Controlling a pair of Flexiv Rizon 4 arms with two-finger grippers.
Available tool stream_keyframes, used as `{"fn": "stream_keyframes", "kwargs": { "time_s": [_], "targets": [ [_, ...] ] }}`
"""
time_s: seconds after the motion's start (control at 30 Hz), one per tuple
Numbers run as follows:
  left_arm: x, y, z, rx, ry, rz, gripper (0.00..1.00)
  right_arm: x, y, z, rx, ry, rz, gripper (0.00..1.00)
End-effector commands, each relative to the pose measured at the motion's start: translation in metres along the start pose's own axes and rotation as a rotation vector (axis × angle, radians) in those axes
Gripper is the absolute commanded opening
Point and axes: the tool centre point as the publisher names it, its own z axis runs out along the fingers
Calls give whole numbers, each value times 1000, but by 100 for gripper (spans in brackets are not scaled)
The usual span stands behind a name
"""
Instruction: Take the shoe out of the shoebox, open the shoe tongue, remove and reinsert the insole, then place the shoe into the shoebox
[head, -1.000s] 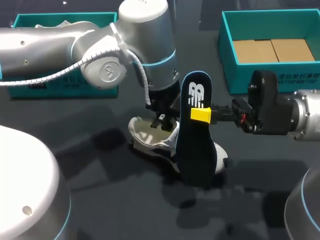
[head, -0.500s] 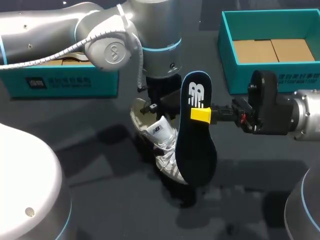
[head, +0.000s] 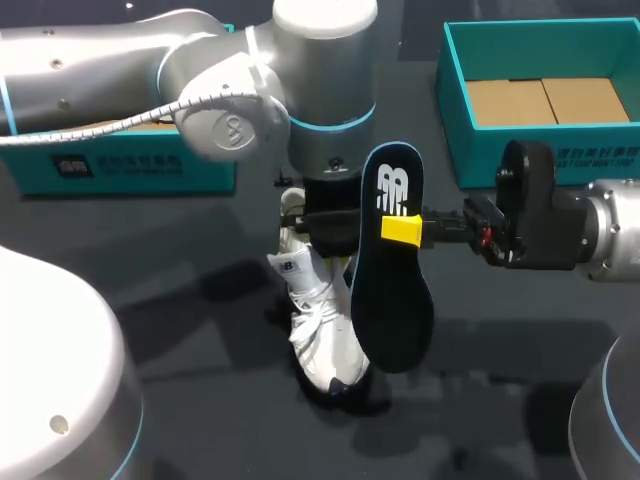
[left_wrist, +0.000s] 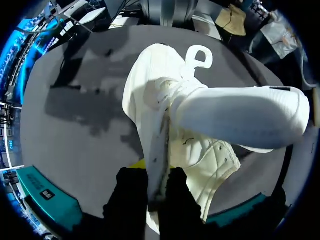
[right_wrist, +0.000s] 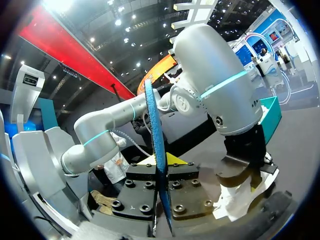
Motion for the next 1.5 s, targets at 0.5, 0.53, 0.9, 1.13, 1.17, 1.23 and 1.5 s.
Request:
{"fn": "stream_keyframes", "kwargs": {
  "time_s": [0.5,0.53,0.9,1.13,1.17,1.23,1.5],
  "targets": [
    [-21,-7,26,-16,41,68,0,1,-2,1,-1,-4,0,0],
    [-22,-7,28,-14,44,65,0,1,-2,1,-1,-4,0,0],
    [-31,-3,52,6,101,23,0,1,-2,1,-1,-4,0,0],
    [-38,-1,63,-1,121,30,0,1,-2,1,-1,-4,0,0],
    [-39,-1,64,-2,122,31,0,1,-2,1,-1,-4,0,0],
    [-40,-1,65,-1,124,33,0,1,-2,1,-1,-4,0,0],
    [-40,3,51,-3,76,34,87,1,-2,1,-1,-4,0,0]
  ]
}}
